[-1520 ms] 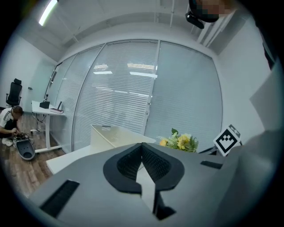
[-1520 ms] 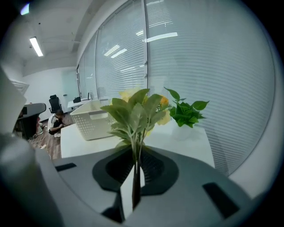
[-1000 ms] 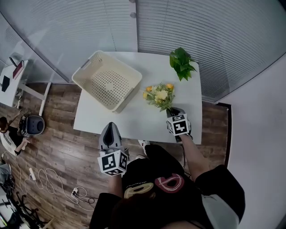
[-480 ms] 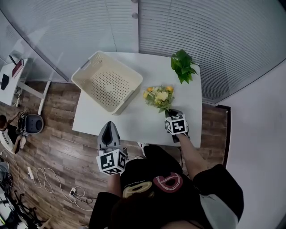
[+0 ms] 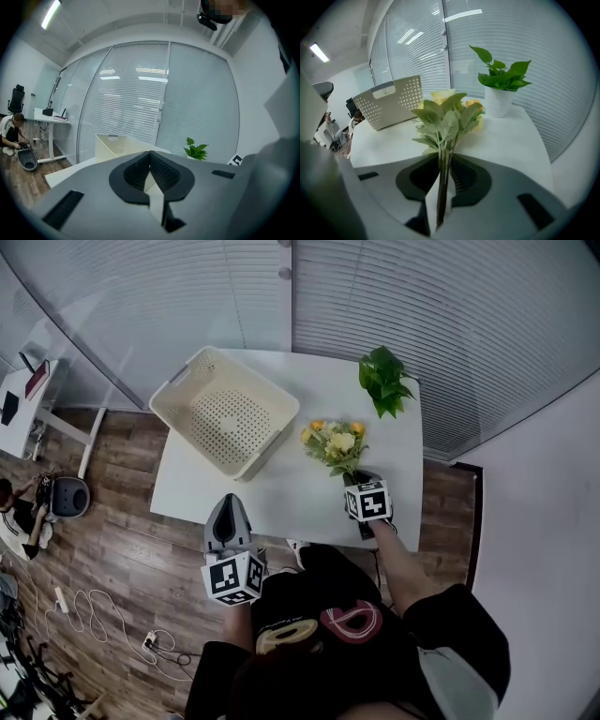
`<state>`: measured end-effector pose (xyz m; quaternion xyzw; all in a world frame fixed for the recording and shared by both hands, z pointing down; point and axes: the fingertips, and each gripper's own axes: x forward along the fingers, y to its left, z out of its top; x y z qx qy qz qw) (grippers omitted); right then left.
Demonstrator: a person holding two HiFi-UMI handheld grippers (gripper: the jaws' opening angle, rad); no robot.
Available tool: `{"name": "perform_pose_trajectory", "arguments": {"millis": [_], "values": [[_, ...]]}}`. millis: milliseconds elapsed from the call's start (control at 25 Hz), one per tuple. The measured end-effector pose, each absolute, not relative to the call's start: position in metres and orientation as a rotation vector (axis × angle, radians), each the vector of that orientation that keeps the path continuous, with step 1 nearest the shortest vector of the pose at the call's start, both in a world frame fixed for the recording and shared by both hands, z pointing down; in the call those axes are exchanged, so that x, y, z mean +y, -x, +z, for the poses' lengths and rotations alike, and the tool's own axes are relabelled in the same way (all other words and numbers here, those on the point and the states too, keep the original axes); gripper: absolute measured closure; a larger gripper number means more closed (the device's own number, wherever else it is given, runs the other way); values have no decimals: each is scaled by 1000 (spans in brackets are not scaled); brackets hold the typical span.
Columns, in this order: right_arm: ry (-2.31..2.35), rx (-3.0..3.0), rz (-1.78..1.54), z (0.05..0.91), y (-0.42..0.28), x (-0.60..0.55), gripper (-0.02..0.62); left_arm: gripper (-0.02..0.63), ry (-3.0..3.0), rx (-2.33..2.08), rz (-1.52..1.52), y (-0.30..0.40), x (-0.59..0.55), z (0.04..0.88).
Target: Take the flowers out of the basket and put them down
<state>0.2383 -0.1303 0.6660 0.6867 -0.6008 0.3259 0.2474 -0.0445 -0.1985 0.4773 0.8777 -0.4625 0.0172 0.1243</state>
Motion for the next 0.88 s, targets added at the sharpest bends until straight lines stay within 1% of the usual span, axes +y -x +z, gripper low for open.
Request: {"name": "perform_pose_trajectory", "arguments": {"millis": [160, 280, 400, 520, 680, 880], "values": [[-1848, -1660, 889, 668, -233, -128, 494, 589, -2551, -1345, 49, 45, -195, 480], [-1851, -1697, 891, 666, -230, -126, 417, 589, -2549, -1343, 36, 45, -192, 478], [-1864, -1727, 929, 664, -226, -124, 379, 589, -2554, -1336, 40, 46, -189, 478], [-1893, -1756, 953, 657, -224, -122, 320, 589, -2555, -1330, 44, 47, -184, 478], [-1915, -1793, 923, 641, -222, -120, 284, 589, -2559, -1327, 37, 49, -178, 476], [-1941, -1856, 875, 615, -218, -117, 276, 589, -2560, -1327, 24, 51, -171, 477]]}}
